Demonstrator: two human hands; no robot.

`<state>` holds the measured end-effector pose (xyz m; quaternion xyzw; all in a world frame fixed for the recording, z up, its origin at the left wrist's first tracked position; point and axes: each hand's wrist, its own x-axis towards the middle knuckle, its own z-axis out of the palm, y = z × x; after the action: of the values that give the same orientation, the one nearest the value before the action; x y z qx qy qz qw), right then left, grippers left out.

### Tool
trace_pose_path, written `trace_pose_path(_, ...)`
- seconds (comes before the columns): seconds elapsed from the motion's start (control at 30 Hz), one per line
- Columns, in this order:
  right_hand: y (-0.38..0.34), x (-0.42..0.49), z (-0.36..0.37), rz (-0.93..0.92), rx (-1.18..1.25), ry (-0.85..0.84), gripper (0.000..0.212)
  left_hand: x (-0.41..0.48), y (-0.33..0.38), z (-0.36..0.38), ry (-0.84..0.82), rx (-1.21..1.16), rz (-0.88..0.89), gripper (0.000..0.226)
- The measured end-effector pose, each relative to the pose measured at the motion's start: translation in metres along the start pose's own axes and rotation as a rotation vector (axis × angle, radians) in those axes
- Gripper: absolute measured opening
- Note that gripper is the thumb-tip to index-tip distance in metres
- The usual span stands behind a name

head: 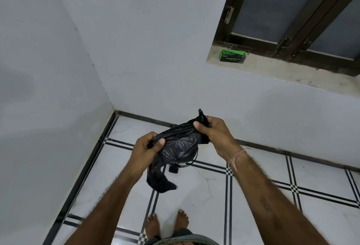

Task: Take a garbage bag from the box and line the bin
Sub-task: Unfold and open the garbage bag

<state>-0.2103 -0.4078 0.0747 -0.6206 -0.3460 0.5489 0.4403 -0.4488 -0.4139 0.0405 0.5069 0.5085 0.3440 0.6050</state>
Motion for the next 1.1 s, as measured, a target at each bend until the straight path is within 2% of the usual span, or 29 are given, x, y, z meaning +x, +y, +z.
trace_pose_path(0.13, -0.003, -0.008, 0.013, 0.008, -0.008, -0.16, 0.03, -0.001, 0.022, 0.017, -0.175, 0.009, -0.047, 0.027)
trace_pose_path(0.2, -0.006, -0.009, 0.014, 0.003, 0.064, -0.159, 0.031, 0.004, 0.033, 0.029, -0.131, -0.041, -0.007, 0.022)
trace_pose_path(0.3, -0.005, -0.011, 0.008, 0.008, 0.128, -0.048, 0.026, 0.006, 0.034, 0.031, -0.009, -0.142, 0.004, 0.026)
trace_pose_path(0.4, 0.001, -0.012, 0.001, 0.0, 0.044, 0.021, 0.014, 0.002, 0.027, 0.029, -0.012, -0.165, -0.029, 0.024)
trace_pose_path(0.5, -0.001, -0.014, 0.005, -0.027, -0.053, -0.042, 0.012, 0.002, 0.032, 0.04, -0.04, -0.228, -0.043, 0.023)
trace_pose_path(0.63, -0.003, -0.013, 0.004, 0.052, 0.147, -0.159, 0.022, 0.01, 0.04, 0.05, 0.11, -0.259, -0.008, 0.022)
trace_pose_path(0.73, -0.003, -0.015, 0.0, 0.139, 0.139, -0.176, 0.026, 0.01, 0.036, 0.046, 0.152, -0.261, -0.006, 0.028)
trace_pose_path(0.93, 0.002, -0.02, -0.002, 0.166, 0.208, -0.181, 0.008, 0.006, 0.032, 0.054, 0.207, -0.327, -0.1, 0.038)
trace_pose_path(1.0, 0.001, -0.023, -0.001, 0.14, 0.212, -0.178, 0.007, 0.008, 0.024, 0.057, 0.333, -0.191, -0.072, 0.026)
trace_pose_path(1.07, -0.001, -0.025, 0.0, 0.11, 0.22, -0.165, 0.015, 0.006, 0.02, 0.057, 0.532, 0.156, 0.06, 0.025)
trace_pose_path(1.1, -0.002, -0.025, 0.0, 0.098, 0.22, -0.158, 0.018, 0.004, 0.02, 0.058, 0.578, 0.252, 0.158, 0.025)
